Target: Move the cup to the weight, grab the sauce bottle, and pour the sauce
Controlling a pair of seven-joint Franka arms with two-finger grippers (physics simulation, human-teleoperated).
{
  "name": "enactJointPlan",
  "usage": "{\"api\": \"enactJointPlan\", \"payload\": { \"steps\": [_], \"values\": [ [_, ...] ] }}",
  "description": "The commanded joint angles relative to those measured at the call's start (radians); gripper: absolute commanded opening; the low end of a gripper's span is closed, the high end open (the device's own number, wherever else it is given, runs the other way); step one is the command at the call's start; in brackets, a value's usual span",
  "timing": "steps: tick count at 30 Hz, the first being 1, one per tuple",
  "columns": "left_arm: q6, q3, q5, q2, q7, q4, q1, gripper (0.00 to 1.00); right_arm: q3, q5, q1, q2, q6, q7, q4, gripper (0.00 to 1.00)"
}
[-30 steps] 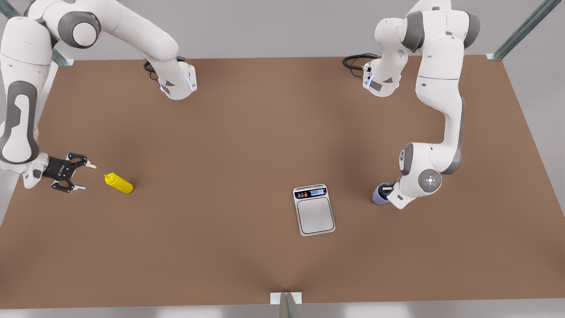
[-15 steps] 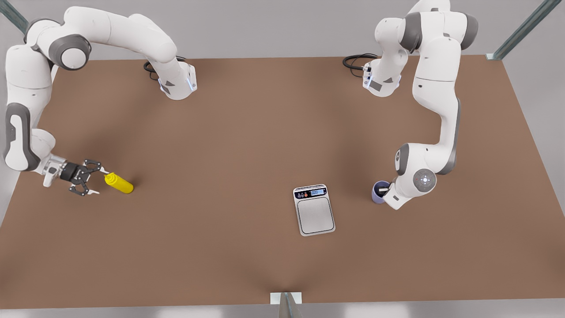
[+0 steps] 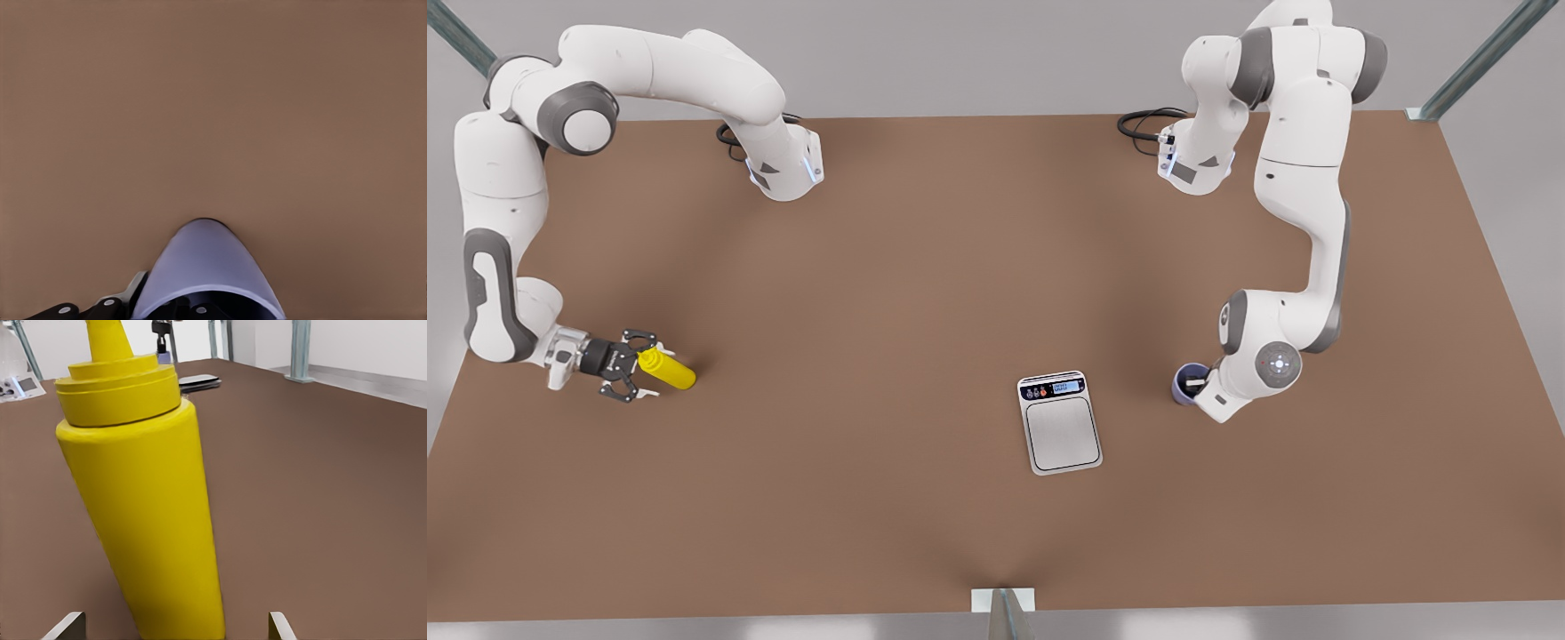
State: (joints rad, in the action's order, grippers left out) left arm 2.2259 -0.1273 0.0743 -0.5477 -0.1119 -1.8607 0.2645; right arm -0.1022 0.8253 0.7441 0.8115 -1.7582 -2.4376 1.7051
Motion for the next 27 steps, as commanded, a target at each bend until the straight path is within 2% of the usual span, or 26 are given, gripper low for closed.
{"api": "enactJointPlan", "payload": {
  "steps": [1, 17, 18, 19, 27],
  "values": [
    [0.001, 0.0, -0.001, 0.0, -0.002, 0.0, -0.001, 0.21, -0.001, 0.0, -0.002, 0.0, 0.0, 0.0, 0.001, 1.0],
    [0.001, 0.011, 0.045, 0.002, -0.012, 0.026, 0.024, 0.21, -0.017, 0.006, -0.049, 0.003, 0.016, 0.003, 0.002, 1.0],
    [0.001, 0.011, 0.053, 0.006, -0.012, 0.026, 0.027, 0.21, -0.017, 0.006, -0.051, 0.003, 0.014, 0.003, 0.002, 0.77],
    [0.001, 0.011, 0.062, 0.009, -0.012, 0.026, 0.033, 0.21, -0.017, 0.006, -0.051, 0.003, 0.014, 0.003, 0.002, 0.62],
    [0.001, 0.041, 0.189, 0.002, -0.014, 0.063, 0.079, 0.21, -0.017, 0.006, -0.051, 0.003, 0.016, 0.011, 0.004, 0.6]
  ]
}}
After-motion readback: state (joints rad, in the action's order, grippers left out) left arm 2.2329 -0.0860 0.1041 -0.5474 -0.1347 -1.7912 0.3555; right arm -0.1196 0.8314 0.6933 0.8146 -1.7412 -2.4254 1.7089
